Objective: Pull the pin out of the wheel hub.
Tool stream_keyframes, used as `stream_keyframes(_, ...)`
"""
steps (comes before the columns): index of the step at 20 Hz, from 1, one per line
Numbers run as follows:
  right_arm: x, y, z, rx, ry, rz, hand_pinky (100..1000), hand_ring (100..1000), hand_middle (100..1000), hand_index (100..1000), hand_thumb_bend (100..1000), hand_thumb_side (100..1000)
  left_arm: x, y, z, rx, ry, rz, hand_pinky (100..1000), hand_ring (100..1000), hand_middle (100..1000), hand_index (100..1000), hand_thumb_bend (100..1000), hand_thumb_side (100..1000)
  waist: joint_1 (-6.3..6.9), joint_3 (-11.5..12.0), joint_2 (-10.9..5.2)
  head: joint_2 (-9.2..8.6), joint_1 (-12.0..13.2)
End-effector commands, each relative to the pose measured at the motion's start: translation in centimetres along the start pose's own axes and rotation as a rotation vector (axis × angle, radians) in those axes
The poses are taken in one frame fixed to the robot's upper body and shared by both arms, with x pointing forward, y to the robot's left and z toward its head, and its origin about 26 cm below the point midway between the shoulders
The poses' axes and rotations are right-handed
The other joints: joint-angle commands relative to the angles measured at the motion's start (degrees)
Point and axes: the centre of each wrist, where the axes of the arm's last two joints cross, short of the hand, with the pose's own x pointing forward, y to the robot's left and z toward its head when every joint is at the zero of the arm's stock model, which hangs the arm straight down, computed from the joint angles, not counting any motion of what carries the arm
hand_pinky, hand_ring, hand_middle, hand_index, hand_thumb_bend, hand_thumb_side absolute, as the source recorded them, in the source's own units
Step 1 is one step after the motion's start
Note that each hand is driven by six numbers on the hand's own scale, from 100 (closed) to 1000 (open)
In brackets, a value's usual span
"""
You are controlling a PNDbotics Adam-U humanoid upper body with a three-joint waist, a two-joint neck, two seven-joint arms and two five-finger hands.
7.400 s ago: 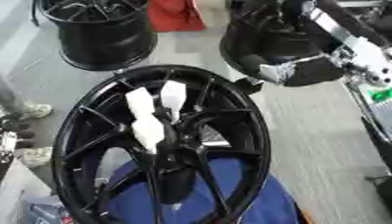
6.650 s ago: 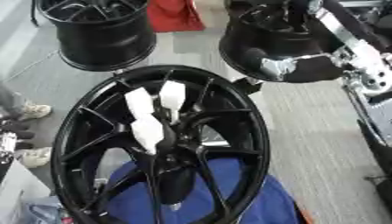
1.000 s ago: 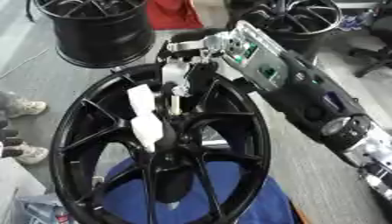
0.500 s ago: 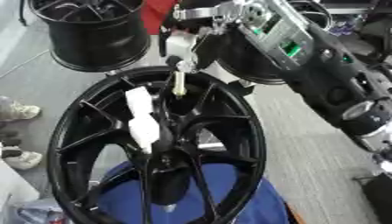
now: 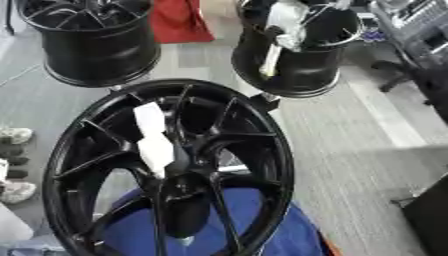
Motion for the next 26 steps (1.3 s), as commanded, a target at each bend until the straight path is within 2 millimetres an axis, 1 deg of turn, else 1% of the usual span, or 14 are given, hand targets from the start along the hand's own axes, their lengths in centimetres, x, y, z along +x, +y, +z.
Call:
stream_keyframes(1, -3.6, -3.0, 3.3, -0.119, 0.185, 0.035, 492, 565, 698, 742, 172, 231, 0.7, 0.7, -0.3, 0.029, -0.025, -0.018, 621, 671, 636, 808, 138, 685, 0.45, -0.68, -0.16, -0.11, 0.85)
stream_keyframes(2, -5.0, -2.9, 4.0, -0.137, 0.251, 0.024, 556, 607, 727, 775, 208, 253, 0.7, 0.7, -0.3, 0.036, -0.026, -0.017, 621, 671, 636, 808, 138, 684, 0.59, -1.01, 0.03, -0.11, 1.01)
stream_keyframes(3, -6.3, -2.5, 4.5, -0.152, 0.311, 0.004, 736, 733, 799, 845, 294, 290, 0.7, 0.8, -0.3, 0.042, -0.027, -0.016, 621, 672, 636, 808, 138, 685, 0.73, -1.4, 0.21, -0.11, 1.26)
stream_keyframes(4, -7.6, -1.8, 4.9, -0.165, 0.368, -0.021, 775, 759, 817, 859, 313, 300, 0.8, 0.8, -0.4, 0.048, -0.027, -0.015, 621, 672, 636, 808, 138, 685, 0.81, -1.7, 0.33, -0.11, 1.41)
stream_keyframes(5, -8.9, -1.0, 5.2, -0.176, 0.422, -0.049, 855, 825, 867, 896, 375, 333, 0.8, 0.9, -0.4, 0.053, -0.028, -0.014, 621, 672, 636, 808, 139, 685, 0.94, -2.05, 0.46, -0.15, 1.68)
stream_keyframes(7, -11.4, 1.3, 5.8, -0.191, 0.534, -0.117, 904, 893, 922, 923, 452, 372, 0.8, 0.9, -0.4, 0.062, -0.029, -0.012, 621, 672, 636, 808, 139, 685, 1.23, -2.56, 0.68, -0.36, 2.26)
stream_keyframes(10, -14.9, 5.6, 7.1, -0.2, 0.717, -0.221, 894, 897, 937, 922, 488, 383, 0.9, 1.0, -0.4, 0.073, -0.03, -0.009, 621, 673, 637, 809, 146, 688, 1.63, -2.59, 0.77, -0.31, 2.78)
stream_keyframes(11, -15.6, 6.8, 7.6, -0.206, 0.764, -0.246, 870, 881, 923, 909, 494, 381, 0.8, 1.0, -0.3, 0.074, -0.029, -0.008, 622, 673, 637, 809, 149, 690, 1.75, -2.56, 0.76, -0.22, 2.96)
stream_keyframes(13, -15.9, 8.8, 8.4, -0.239, 0.831, -0.28, 829, 851, 897, 890, 491, 382, 0.8, 0.9, -0.3, 0.072, -0.03, -0.005, 622, 673, 637, 809, 150, 691, 1.94, -2.5, 0.75, -0.13, 3.06)
stream_keyframes(16, -15.7, 11.0, 10.0, -0.31, 0.898, -0.299, 736, 797, 861, 865, 475, 380, 0.8, 0.7, -0.3, 0.057, -0.034, 0.0, 622, 674, 637, 809, 150, 691, 2.08, -1.95, 0.63, -0.11, 2.46)
stream_keyframes(20, -15.1, 13.5, 12.8, -0.426, 0.891, -0.347, 591, 705, 807, 811, 419, 365, 0.8, 0.1, -0.3, 0.027, -0.038, 0.011, 622, 674, 637, 809, 148, 690, 2.35, -0.52, 0.21, -0.11, 1.34)
stream_keyframes(22, -14.8, 14.4, 14.5, -0.497, 0.88, -0.375, 568, 680, 788, 796, 372, 380, 0.8, -0.1, -0.3, 0.013, -0.039, 0.016, 622, 675, 637, 808, 148, 689, 2.52, 0.25, -0.09, -0.11, 0.72)
stream_keyframes(23, -14.4, 14.6, 14.8, -0.533, 0.859, -0.385, 560, 673, 784, 786, 362, 375, 0.8, -0.2, -0.3, 0.008, -0.04, 0.02, 622, 675, 637, 808, 147, 688, 2.62, 0.51, -0.16, -0.11, 0.56)
stream_keyframes(26, -12.2, 15.6, 14.0, -0.608, 0.74, -0.43, 565, 677, 792, 797, 337, 345, 0.8, -0.6, -0.4, -0.003, -0.046, 0.033, 623, 676, 638, 808, 144, 689, 2.96, 0.85, -0.09, -0.11, 0.59)
